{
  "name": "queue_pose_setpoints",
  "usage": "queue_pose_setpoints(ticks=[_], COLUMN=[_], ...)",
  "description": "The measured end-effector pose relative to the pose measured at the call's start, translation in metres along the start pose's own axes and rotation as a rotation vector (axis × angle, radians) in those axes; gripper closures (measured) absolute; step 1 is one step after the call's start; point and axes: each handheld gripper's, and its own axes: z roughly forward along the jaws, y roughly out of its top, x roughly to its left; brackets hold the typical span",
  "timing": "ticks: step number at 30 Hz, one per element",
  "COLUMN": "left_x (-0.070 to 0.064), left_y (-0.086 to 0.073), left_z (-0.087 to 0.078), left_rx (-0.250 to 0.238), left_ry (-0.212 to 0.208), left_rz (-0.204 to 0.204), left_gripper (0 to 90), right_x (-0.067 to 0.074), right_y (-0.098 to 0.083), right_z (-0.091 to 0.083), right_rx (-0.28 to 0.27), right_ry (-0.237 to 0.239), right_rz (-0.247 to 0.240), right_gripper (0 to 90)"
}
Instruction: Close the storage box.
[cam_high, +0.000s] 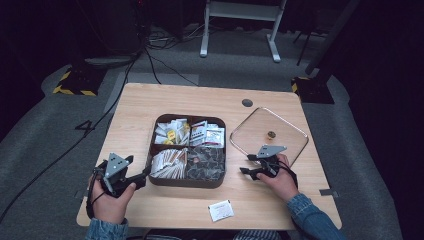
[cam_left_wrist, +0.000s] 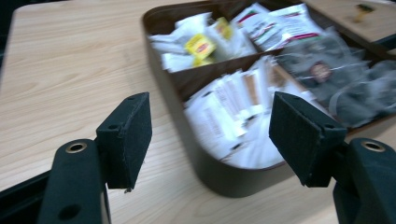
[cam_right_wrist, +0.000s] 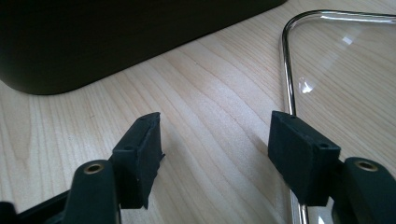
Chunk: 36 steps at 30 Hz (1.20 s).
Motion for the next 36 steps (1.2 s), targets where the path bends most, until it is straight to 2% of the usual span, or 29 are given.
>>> queue_pose_setpoints(ticks=[4, 7, 17, 22, 26, 33, 36], left_x=[0.018, 0.029, 0.048, 0.054, 0.057, 0.060, 0.059], left_y=[-0.007, -0.013, -0.030, -0.037, -0.043, -0.051, -0.053], left_z=[0.001, 0.006, 0.026, 0.033, 0.039, 0.048, 0.051], left_rx=[0.017, 0.027, 0.122, 0.158, 0.171, 0.222, 0.224], left_ry=[0.043, 0.043, 0.062, 0.077, 0.086, 0.089, 0.090], left_rz=[-0.051, -0.079, -0.109, -0.109, -0.094, -0.056, -0.049], left_gripper=[30.1, 27.8, 25.0, 23.6, 22.8, 22.6, 21.4], right_x=[0.000, 0.000, 0.000, 0.000, 0.000, 0.000, 0.000], right_y=[0.000, 0.000, 0.000, 0.000, 0.000, 0.001, 0.001], right_z=[0.000, 0.000, 0.000, 0.000, 0.001, 0.001, 0.001], right_rx=[0.000, 0.000, 0.000, 0.000, 0.000, 0.001, 0.001], right_ry=[0.000, 0.000, -0.004, -0.004, -0.003, -0.002, -0.002], right_rz=[0.000, 0.000, 0.000, 0.000, 0.000, -0.001, -0.001], right_gripper=[35.3, 35.3, 34.8, 34.8, 34.7, 34.7, 34.6])
